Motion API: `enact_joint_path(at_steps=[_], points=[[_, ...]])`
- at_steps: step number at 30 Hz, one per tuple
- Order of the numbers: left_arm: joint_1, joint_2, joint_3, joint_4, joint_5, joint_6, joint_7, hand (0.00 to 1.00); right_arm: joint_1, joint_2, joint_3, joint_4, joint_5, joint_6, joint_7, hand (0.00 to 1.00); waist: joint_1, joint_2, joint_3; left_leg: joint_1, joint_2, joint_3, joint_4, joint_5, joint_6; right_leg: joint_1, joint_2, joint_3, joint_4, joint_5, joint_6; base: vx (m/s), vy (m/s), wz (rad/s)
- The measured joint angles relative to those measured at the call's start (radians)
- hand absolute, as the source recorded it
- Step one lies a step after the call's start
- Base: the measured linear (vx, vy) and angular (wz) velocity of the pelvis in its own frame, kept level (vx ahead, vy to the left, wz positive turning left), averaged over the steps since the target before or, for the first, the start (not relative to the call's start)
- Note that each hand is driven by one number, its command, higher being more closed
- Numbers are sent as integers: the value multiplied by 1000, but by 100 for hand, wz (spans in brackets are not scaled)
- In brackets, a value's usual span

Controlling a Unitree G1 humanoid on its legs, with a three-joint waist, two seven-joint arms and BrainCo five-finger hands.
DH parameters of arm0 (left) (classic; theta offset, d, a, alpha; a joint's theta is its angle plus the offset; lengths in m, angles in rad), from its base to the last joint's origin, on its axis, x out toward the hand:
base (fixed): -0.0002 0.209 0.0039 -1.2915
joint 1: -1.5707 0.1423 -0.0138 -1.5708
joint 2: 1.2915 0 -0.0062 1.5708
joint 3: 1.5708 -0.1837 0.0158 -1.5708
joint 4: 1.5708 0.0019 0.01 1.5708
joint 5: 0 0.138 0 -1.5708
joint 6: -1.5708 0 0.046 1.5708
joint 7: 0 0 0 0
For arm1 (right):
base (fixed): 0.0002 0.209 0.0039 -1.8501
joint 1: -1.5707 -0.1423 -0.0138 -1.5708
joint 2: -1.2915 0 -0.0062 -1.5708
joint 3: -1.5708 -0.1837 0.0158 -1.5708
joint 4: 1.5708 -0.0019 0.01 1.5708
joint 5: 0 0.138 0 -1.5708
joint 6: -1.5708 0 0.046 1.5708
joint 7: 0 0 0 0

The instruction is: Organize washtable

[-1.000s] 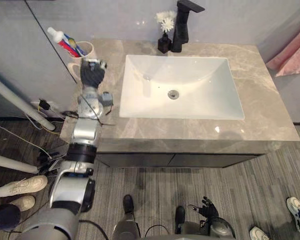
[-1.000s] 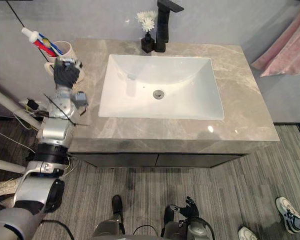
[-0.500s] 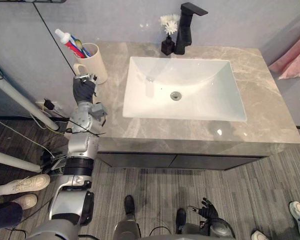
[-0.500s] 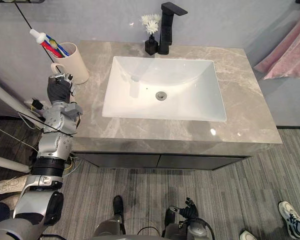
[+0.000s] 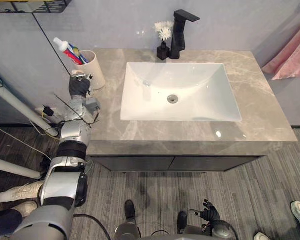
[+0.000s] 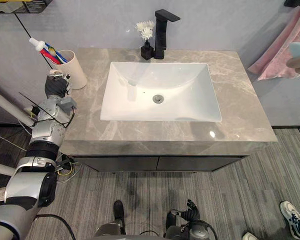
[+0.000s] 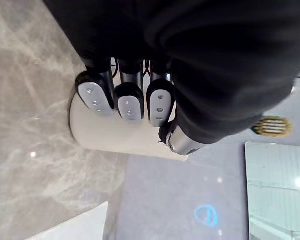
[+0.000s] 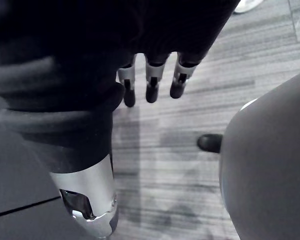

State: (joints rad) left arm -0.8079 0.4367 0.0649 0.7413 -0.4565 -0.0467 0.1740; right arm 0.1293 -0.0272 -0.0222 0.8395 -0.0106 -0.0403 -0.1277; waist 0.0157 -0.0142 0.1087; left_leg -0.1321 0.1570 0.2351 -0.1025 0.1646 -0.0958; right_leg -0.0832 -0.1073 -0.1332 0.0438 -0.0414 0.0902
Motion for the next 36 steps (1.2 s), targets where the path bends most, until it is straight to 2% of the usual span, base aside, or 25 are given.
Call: enact_joint_path(at_steps=[18, 36], points=[[-84, -32, -26, 172, 39, 20, -1, 100, -24, 1, -20, 44, 0, 3, -2, 0, -2, 0, 0, 3, -1, 1, 0, 0, 0, 10, 0, -2, -12, 2, 0, 0, 0, 0], [-162, -40, -26, 230, 77, 38, 0, 100, -46, -1, -21, 79, 0, 3, -3, 0, -3, -14, 8, 0, 1, 8, 0, -1, -1, 2, 1, 4, -11, 2, 0, 0, 0, 0]])
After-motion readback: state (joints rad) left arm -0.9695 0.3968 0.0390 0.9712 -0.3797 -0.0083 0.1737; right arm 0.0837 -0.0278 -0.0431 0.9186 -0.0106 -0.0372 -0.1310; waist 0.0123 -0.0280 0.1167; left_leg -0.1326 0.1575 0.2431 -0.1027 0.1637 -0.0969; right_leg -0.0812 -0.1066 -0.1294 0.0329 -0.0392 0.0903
